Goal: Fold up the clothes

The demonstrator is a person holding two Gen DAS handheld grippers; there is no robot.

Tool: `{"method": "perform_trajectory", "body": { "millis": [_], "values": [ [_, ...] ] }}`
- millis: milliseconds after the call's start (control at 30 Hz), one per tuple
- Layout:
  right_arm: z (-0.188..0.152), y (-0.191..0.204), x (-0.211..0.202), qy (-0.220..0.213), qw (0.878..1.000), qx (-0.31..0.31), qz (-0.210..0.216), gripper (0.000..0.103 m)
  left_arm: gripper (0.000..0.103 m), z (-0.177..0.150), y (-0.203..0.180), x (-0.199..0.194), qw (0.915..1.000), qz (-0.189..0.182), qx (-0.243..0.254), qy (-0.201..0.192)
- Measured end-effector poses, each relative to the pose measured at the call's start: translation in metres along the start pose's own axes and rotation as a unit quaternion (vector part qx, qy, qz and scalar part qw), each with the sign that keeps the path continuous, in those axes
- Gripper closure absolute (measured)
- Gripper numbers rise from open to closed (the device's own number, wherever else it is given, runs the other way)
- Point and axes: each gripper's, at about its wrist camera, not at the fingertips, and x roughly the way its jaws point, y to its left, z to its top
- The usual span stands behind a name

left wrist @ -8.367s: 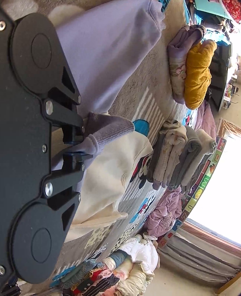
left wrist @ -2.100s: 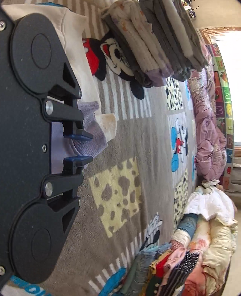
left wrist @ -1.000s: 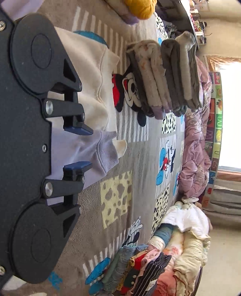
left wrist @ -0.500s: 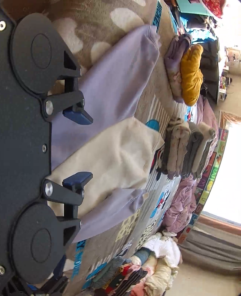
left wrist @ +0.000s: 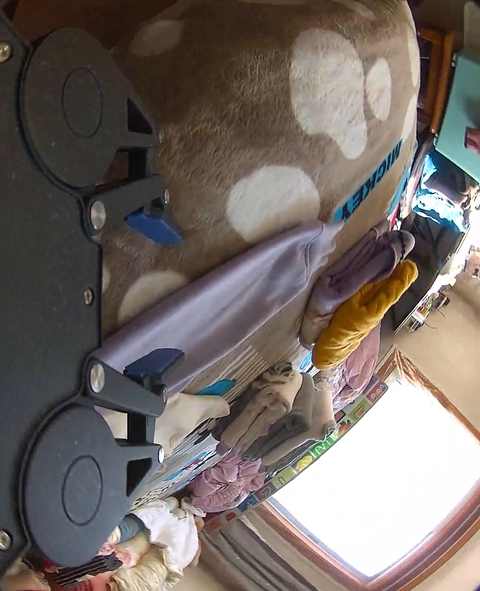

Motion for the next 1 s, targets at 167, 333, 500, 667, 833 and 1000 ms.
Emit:
{"method": "perform_trajectory", "body": {
  "millis": [167, 333, 500, 667, 833, 1000],
  "values": [
    [-0.001, 0.024, 0.033, 0.054, 0.998, -0.018, 0.013, 0.016, 0.041, 0.018, 0.022, 0.010, 0.9985, -0.025, -0.047, -0.008],
    [-0.013, 0.038, 0.054, 0.095, 0.995, -0.029, 0.012, 0.002, 0.048, 0.046, 0.037, 0.034, 0.9943, -0.037, -0.098, -0.018],
    [-0.012, 0.027, 0.051, 0.096, 0.995, 0.020, 0.036, 0.000, 0.055, 0.069, 0.043, 0.062, 0.9917, -0.041, -0.121, -0.012],
    [-0.001, 0.020, 0.060, 0.124, 0.990, 0.060, 0.041, 0.000, 0.079, 0.069, 0.042, 0.068, 0.9914, -0.035, -0.125, -0.020],
    [-0.001, 0.007, 0.048, 0.089, 0.987, 0.119, 0.060, 0.001, 0.100, 0.074, 0.009, 0.066, 0.9924, -0.089, -0.080, -0.030],
    [0.010, -0.023, 0.022, 0.008, 0.970, 0.232, 0.079, 0.022, 0.100, 0.054, -0.064, 0.065, 0.9891, -0.147, 0.009, -0.009]
  ]
}}
